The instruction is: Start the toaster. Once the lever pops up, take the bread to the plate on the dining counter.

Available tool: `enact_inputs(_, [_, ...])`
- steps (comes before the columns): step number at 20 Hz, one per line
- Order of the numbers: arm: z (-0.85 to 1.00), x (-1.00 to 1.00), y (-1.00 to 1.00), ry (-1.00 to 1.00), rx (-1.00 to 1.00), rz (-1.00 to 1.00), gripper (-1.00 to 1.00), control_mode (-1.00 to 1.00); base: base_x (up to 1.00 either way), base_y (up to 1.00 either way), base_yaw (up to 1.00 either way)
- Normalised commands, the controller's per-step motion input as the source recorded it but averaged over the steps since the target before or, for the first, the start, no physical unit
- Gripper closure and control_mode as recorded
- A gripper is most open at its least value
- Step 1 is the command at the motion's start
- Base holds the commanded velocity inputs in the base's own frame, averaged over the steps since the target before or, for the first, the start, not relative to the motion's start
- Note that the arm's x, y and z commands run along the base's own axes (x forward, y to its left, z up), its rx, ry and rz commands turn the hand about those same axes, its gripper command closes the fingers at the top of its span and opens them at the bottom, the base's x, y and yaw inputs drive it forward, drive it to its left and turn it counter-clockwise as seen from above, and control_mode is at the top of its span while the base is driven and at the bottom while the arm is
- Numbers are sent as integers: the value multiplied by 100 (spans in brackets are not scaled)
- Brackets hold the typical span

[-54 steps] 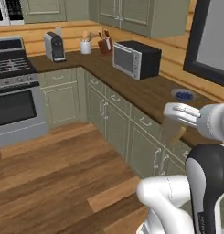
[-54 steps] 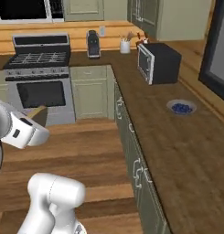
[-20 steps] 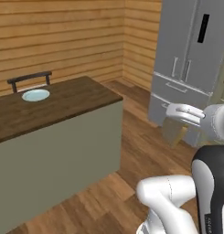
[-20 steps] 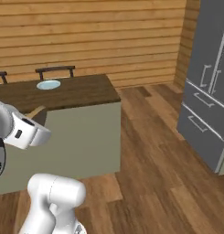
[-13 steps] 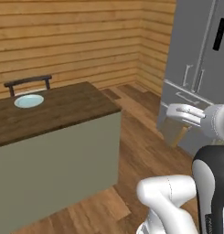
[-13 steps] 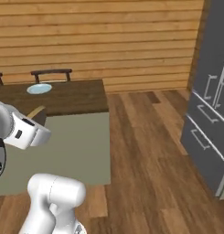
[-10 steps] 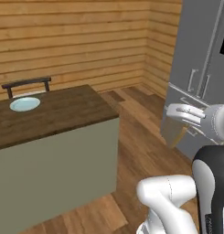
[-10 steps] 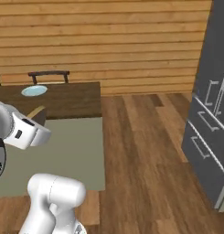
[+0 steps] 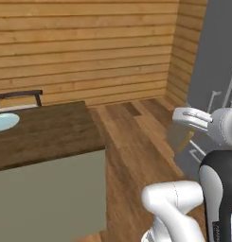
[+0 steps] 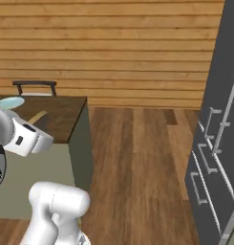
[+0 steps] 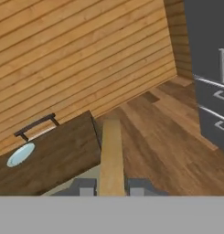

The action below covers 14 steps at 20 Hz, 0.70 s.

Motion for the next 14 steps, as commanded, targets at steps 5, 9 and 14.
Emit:
enact_inputs(5, [0, 0, 0, 0, 0, 0, 100, 100, 100, -92, 23])
enact_inputs(9, [0, 0, 0, 0, 0, 0, 100, 100, 100, -68, 16])
enact_inputs(14, [0, 0, 0, 0, 0, 0, 100, 100, 100, -35, 15])
